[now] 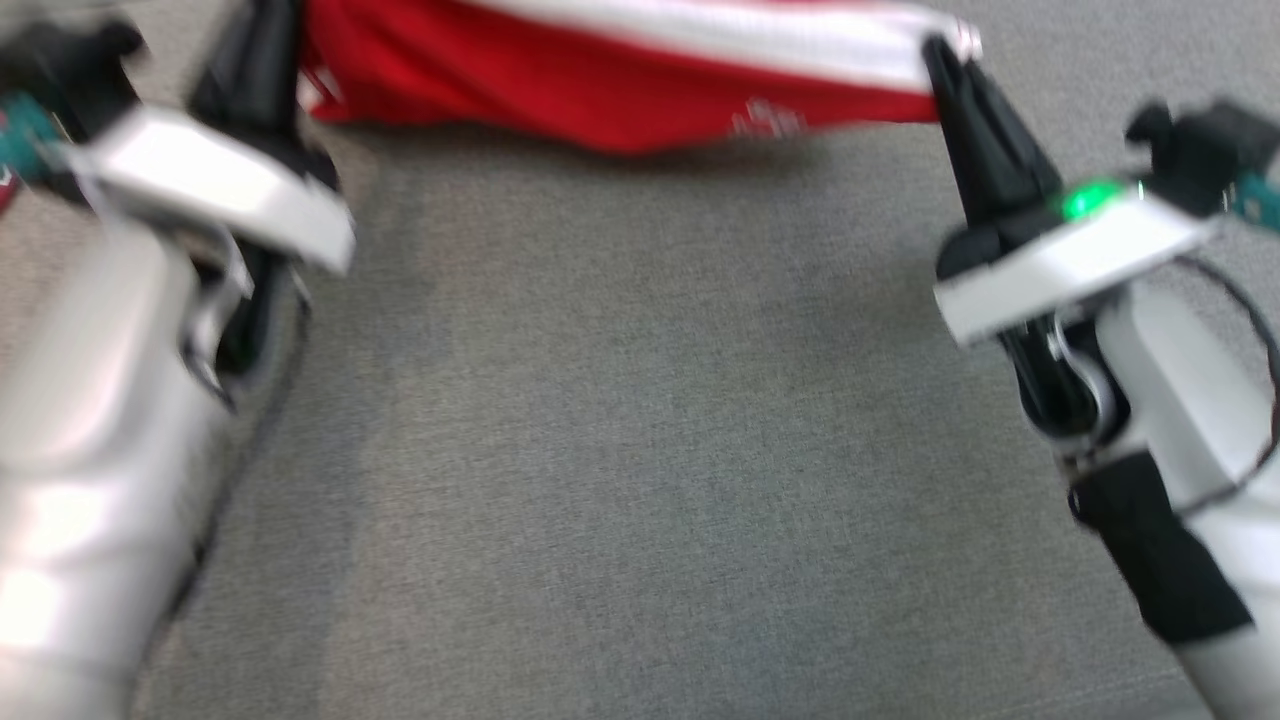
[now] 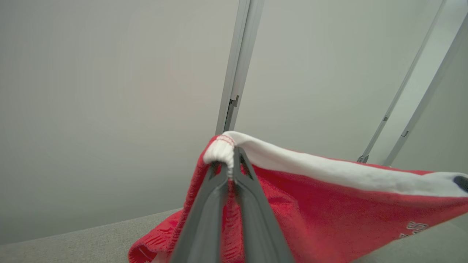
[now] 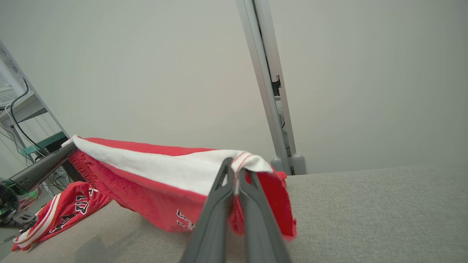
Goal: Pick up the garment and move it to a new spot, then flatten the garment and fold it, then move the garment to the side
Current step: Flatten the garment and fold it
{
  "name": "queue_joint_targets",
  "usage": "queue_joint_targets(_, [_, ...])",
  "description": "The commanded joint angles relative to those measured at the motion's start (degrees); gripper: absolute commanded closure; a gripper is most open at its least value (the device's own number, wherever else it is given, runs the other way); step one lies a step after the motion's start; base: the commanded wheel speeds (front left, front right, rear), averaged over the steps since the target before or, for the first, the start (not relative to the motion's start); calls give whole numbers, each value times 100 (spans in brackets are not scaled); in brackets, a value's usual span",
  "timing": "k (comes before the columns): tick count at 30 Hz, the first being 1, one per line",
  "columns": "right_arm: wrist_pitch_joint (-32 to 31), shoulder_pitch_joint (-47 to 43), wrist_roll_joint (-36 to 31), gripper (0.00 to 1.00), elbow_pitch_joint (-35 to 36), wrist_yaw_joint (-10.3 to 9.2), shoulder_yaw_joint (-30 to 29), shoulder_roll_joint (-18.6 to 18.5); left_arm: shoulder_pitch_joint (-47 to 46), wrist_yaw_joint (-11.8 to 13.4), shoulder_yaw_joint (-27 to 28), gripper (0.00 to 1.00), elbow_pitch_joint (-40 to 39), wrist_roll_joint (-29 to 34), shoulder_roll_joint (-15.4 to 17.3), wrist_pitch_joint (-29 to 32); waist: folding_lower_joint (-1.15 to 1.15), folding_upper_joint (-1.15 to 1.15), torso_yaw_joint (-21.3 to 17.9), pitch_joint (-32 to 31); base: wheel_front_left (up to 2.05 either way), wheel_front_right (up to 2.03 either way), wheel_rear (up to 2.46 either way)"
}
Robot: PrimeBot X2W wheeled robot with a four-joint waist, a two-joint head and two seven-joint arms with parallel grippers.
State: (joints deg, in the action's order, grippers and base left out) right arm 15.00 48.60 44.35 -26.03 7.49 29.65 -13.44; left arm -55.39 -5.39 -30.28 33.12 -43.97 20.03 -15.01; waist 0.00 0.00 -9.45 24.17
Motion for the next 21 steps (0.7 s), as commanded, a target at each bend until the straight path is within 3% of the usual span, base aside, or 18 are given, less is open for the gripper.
queue_joint_targets(1, [23, -409, -49, 100, 213, 1, -138, -94, 479, 66, 116, 100, -353, 145, -15, -16, 0, 0, 121, -192, 0, 0, 0])
queue_joint_targets(7, [24, -1759, -277, 100, 1009, 1, -602, -273, 2324, 363, 409, 100, -1780, 558, -165, -16, 0, 0, 304, -652, 0, 0, 0])
queue_joint_targets(13, [25, -3019, -381, 100, 1569, 1, -835, -399, 4001, 612, 787, 100, -2643, 802, -433, -18, 0, 0, 342, -1120, 0, 0, 0])
queue_joint_targets(21, [-37, -4587, -467, 100, 2235, 1, -1289, -359, 5637, 617, 1260, 100, -3216, 1239, -977, -18, 0, 0, 362, -1835, 0, 0, 0])
